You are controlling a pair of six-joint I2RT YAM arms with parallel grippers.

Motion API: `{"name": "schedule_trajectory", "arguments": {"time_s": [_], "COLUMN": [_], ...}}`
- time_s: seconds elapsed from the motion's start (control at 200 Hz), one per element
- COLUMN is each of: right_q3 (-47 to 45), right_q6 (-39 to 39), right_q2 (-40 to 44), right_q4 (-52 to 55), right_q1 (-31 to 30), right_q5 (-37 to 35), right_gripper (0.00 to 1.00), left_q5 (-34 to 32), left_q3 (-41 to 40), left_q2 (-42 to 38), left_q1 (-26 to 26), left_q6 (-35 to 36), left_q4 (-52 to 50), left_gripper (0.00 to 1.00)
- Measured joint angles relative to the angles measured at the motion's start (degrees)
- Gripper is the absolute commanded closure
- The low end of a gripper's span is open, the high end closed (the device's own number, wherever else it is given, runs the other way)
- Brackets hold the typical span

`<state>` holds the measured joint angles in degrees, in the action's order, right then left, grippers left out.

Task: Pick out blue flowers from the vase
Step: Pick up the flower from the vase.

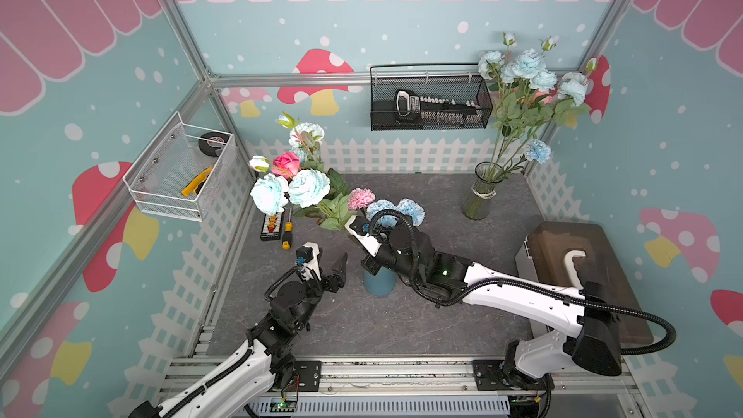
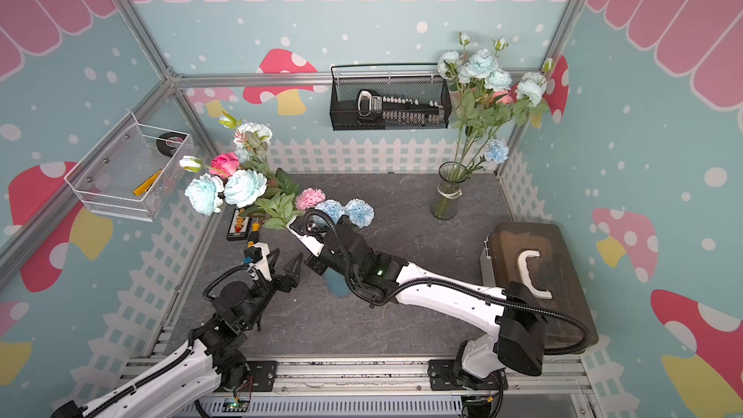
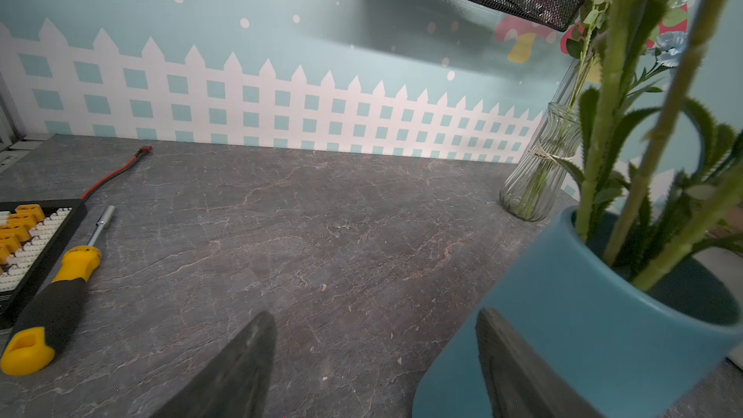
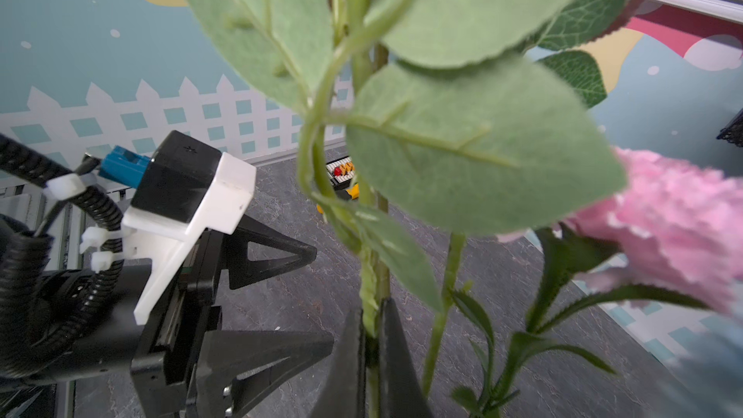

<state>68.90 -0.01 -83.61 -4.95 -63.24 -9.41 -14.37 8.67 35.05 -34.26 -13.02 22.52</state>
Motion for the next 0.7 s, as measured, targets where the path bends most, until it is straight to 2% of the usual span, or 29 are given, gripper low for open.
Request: {"name": "schedule_trajectory", "arguments": {"time_s": [0.24, 0.7], "right_q3": [2.1, 12.0], "right_q6": [-0.6, -2.0], "right_q2": [0.1, 2.5], "right_q4": [2.6, 7.5], "right_q1": [0.0, 0.0], "right_q5": [0.5, 1.9], "right_gripper": [1.0, 1.0], "left_q5": [0.0, 0.0], "left_q3": [0.0, 0.0], "left_q2": [0.0, 0.2], "left_q1": [0.0, 0.0], "left_q6": [0.0, 0.0], "left_q4": [0.0, 0.0], "left_gripper": [0.21, 0.21]}}
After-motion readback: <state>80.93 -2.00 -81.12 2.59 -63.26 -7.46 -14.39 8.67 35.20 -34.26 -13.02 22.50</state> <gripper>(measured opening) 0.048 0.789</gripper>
